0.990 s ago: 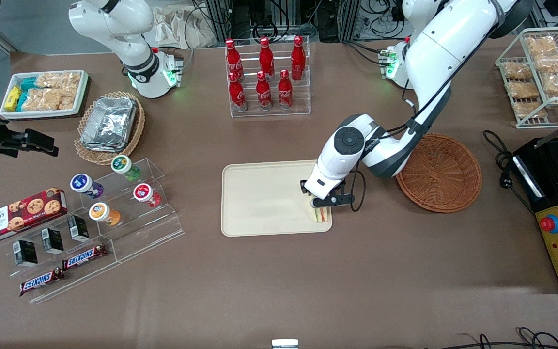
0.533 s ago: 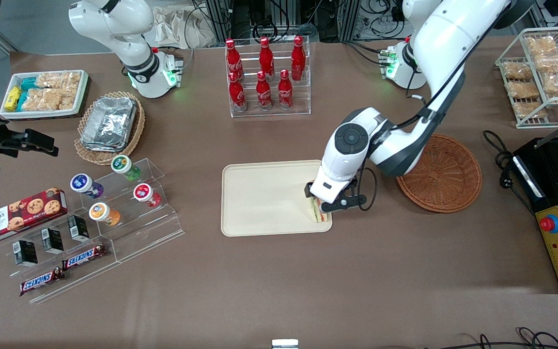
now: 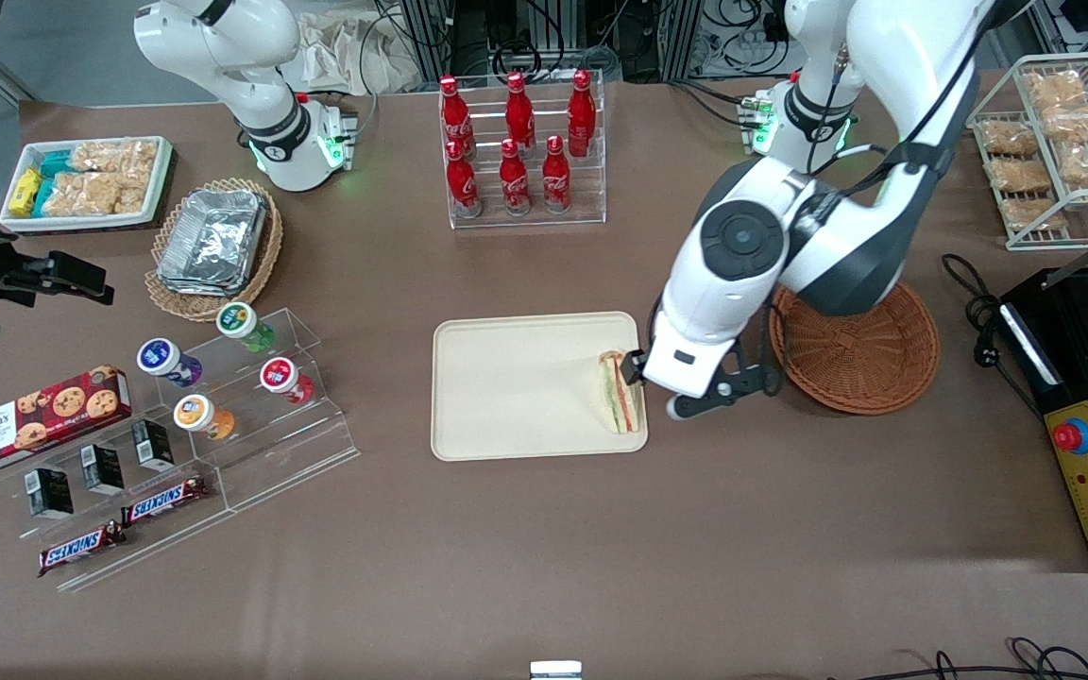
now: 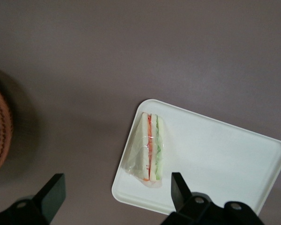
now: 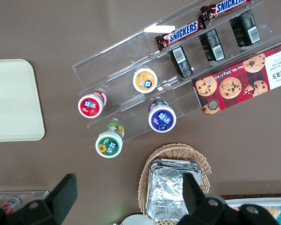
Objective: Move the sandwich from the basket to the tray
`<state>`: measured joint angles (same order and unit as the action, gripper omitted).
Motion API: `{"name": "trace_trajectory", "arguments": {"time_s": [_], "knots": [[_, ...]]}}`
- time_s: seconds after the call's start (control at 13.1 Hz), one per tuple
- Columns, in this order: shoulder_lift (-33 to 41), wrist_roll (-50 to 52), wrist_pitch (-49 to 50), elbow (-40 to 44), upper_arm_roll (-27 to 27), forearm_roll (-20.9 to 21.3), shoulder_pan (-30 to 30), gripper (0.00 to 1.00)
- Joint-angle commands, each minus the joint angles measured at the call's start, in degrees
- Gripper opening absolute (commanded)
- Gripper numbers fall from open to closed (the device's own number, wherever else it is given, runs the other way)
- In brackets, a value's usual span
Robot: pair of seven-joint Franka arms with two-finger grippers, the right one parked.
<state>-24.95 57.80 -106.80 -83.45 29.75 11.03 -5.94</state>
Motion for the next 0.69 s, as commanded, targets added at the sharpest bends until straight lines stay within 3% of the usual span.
{"name": "trace_trajectory", "arguments": {"time_s": [0.0,0.23,0.61], "knots": [[6.7,-6.5,5.3,-0.6,-5.6,-4.5,-0.2,1.00],[13.1,-21.4,11.8,-1.2,-14.8,-10.2,-0.1,1.00],[22.6,-51.2,12.0,-11.4,-28.5,-10.5,0.8,1.00]]}}
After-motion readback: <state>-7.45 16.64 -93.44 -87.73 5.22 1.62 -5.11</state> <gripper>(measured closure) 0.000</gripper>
